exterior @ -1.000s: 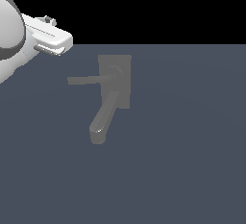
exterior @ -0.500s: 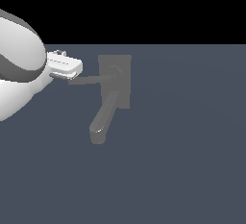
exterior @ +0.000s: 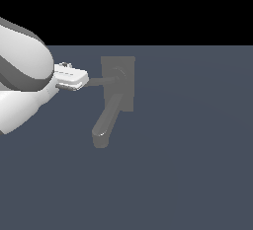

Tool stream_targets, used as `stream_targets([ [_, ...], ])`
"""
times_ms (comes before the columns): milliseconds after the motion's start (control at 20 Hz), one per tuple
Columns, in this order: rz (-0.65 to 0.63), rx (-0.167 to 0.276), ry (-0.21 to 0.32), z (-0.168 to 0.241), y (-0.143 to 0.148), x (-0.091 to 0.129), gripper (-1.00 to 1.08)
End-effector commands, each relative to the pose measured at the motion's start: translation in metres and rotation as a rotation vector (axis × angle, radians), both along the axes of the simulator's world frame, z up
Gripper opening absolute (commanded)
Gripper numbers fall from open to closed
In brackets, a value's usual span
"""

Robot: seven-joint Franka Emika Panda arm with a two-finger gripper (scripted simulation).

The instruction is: Turn on the faucet by rotating a designated handle.

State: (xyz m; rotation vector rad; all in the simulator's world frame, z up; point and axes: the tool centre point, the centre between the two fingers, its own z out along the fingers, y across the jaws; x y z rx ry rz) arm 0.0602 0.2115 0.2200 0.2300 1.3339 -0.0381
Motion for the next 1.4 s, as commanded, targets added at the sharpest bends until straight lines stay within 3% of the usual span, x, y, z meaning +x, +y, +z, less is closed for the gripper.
stream_targets([
  [0, 0.004, 0.016, 0.005, -0.003, 0.003, 0.000, -1.00],
  [200, 0.011, 0.059, 0.007, -0.006, 0.010, 0.000, -1.00],
  [400, 0.019, 0.065, 0.018, -0.012, 0.013, -0.001, -1.00],
  [650, 0.033, 0.031, 0.056, -0.027, 0.016, -0.003, -1.00],
  [1050, 0.077, -0.044, 0.160, -0.070, 0.023, -0.012, -1.00],
  [1350, 0.097, -0.064, 0.194, -0.083, 0.029, -0.016, -1.00],
])
